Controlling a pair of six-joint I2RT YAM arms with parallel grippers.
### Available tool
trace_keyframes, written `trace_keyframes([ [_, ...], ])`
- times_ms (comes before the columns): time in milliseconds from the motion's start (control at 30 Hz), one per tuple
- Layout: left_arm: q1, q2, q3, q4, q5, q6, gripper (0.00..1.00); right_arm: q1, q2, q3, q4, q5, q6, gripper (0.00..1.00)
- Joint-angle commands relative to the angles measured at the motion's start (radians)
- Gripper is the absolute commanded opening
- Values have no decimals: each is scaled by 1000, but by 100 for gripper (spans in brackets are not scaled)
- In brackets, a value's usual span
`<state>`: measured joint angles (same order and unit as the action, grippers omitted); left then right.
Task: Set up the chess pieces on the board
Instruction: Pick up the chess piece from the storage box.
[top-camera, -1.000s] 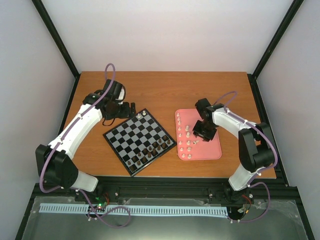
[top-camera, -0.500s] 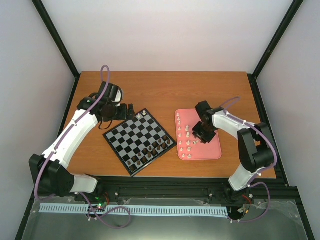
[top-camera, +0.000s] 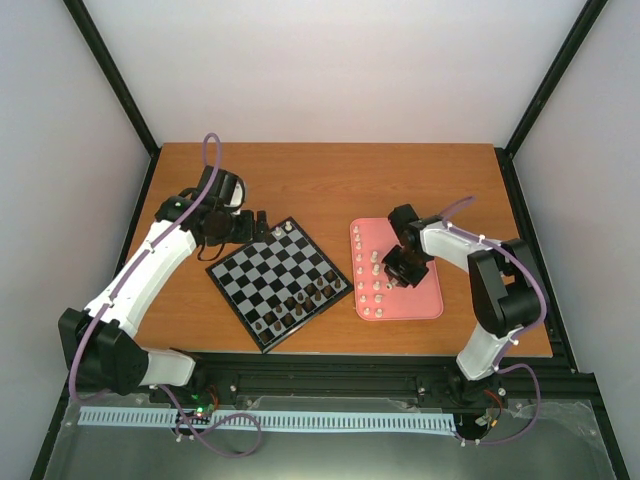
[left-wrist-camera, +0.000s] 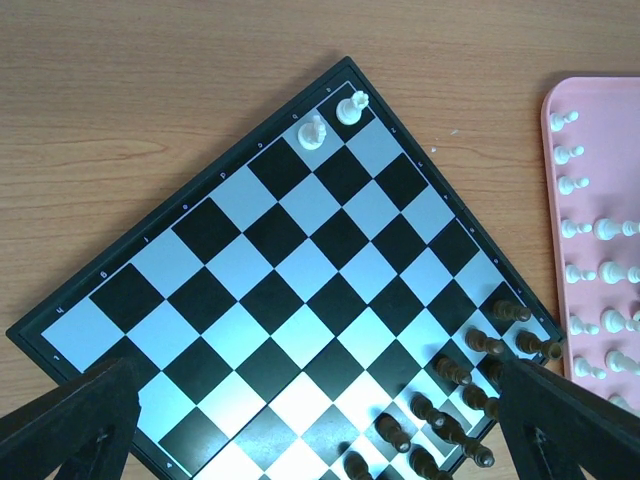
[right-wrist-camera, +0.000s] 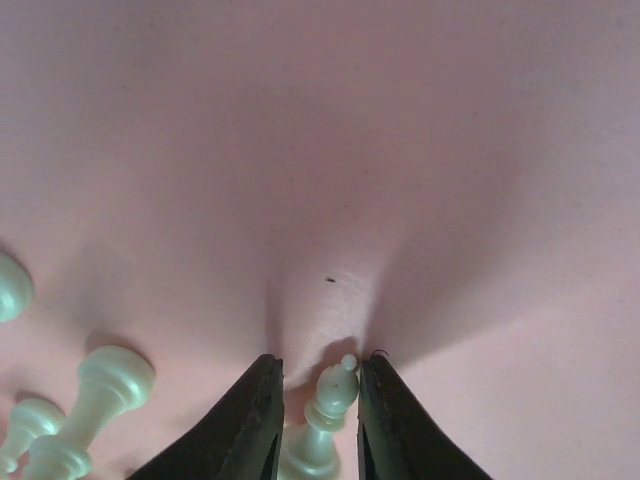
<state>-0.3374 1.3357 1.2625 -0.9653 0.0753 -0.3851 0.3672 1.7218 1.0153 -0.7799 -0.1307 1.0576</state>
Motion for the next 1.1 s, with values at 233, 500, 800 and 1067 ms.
trace_keyframes([
  [233,5,-24,-20,6,-9,27,100,3,51,-18,46,1,5,10],
  [500,5,-24,-8,0,-12,31,100,0,10,-30,26,28,7,3],
  [800,5,-18,26,-21,3,30,100,-13,-86,35,-23,99,-57,3],
  [1067,5,36,124,-61,81,34,100,-13,-165,182,-74,55,-313,3],
])
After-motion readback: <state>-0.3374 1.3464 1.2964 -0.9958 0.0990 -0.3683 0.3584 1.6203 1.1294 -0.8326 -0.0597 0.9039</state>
